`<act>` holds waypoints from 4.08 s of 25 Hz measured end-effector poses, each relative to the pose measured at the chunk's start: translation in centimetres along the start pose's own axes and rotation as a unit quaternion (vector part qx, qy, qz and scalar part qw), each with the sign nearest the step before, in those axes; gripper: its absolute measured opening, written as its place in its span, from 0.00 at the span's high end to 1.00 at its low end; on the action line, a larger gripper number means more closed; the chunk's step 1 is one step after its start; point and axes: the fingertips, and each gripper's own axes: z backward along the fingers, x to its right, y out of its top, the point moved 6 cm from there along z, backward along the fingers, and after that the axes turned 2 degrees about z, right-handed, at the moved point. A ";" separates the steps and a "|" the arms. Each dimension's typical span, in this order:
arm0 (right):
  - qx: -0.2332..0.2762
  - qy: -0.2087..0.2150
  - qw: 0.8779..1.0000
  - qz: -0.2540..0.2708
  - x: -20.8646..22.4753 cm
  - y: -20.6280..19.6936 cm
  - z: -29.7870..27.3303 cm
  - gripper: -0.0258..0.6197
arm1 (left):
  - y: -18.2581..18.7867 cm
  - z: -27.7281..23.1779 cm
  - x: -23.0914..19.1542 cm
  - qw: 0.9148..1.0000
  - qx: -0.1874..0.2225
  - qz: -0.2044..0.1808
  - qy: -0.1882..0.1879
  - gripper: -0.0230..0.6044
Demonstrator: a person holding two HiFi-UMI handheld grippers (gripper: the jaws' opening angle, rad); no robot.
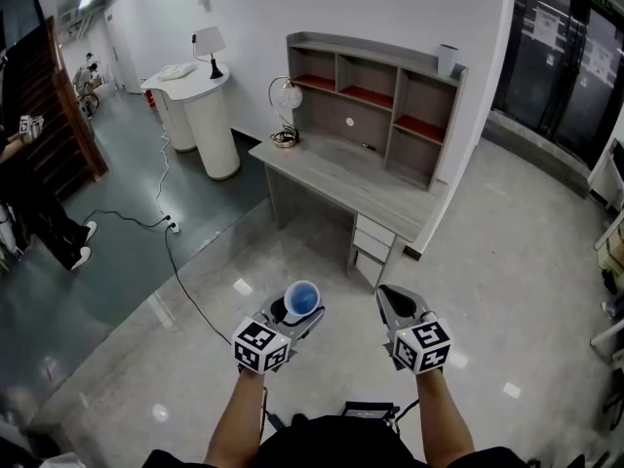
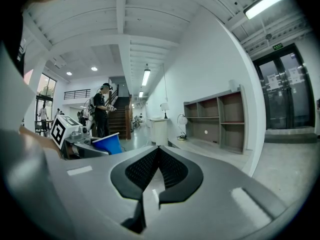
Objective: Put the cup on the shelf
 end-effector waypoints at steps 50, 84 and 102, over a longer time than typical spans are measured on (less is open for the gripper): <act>-0.031 -0.013 0.999 -0.011 7.9 1.4 -18.2 0.94 | 2.2 -10.1 -16.8 1.000 -0.018 0.019 -0.010 0.54; -0.041 -0.004 0.999 -0.016 15.2 3.5 -36.9 0.94 | 5.7 -20.2 -33.3 0.999 -0.028 0.018 -0.009 0.54; -0.030 0.016 0.999 -0.012 25.4 5.8 -45.9 0.94 | 9.3 -30.4 -39.9 1.000 -0.025 0.012 0.015 0.54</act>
